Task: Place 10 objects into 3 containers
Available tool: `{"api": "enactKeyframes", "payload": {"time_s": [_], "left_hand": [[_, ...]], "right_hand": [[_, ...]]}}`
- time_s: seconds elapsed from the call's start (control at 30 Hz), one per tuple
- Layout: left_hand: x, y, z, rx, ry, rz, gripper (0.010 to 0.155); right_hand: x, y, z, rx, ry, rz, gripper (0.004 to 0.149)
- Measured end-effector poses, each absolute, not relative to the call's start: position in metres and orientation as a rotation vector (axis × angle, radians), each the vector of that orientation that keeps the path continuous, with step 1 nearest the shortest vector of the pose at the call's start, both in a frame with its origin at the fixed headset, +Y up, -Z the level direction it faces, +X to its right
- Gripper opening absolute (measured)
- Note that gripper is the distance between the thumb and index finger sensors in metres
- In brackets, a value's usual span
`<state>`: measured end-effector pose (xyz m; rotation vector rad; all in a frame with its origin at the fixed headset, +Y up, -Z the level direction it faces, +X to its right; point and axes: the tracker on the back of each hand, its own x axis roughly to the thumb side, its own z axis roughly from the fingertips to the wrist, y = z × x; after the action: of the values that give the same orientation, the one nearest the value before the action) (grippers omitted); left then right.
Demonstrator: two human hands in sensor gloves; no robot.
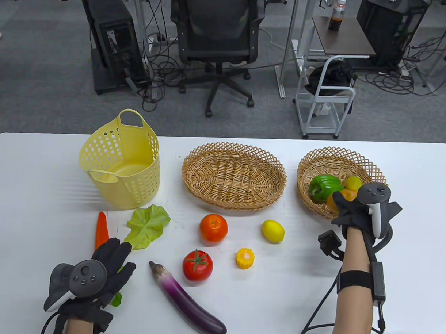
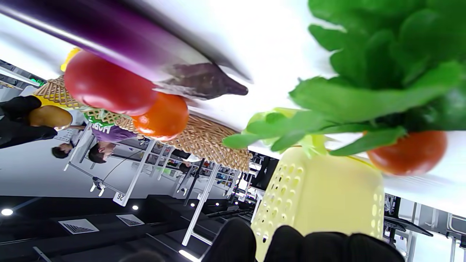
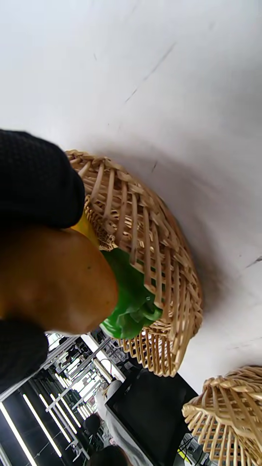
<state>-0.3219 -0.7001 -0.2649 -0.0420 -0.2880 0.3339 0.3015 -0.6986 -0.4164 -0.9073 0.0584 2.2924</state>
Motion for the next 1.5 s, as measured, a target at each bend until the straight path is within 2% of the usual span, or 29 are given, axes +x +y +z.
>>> {"api": "enactKeyframes", "payload": {"time_s": [0.33,0.53,0.73,1.0,1.3,1.5], "left_hand": [[-0.322,-0.701,-0.266,-0.048,-0.285,0.337,0.064],[-0.321,-0.701,-0.266,-0.05,-0.288,0.338,0.064],[-0.321,-0.702,-0.266,-0.055,-0.29,0.34,0.064],[-0.323,-0.702,-0.266,-0.055,-0.284,0.342,0.064],[-0.325,-0.704,-0.268,-0.069,-0.268,0.344,0.064],[-0.327,-0.704,-0.269,-0.077,-0.256,0.34,0.064]], "right_hand": [[0.298,-0.696,-0.414,-0.856,0.064,2.307,0.088],[0.264,-0.683,-0.407,-0.58,0.05,2.44,0.089],[0.22,-0.682,-0.402,-0.315,0.206,2.517,0.091],[0.182,-0.713,-0.403,-0.111,0.625,2.531,0.095],[0.162,-0.755,-0.418,-0.071,0.779,2.477,0.097],[0.159,-0.763,-0.423,-0.057,0.764,2.502,0.099]]}}
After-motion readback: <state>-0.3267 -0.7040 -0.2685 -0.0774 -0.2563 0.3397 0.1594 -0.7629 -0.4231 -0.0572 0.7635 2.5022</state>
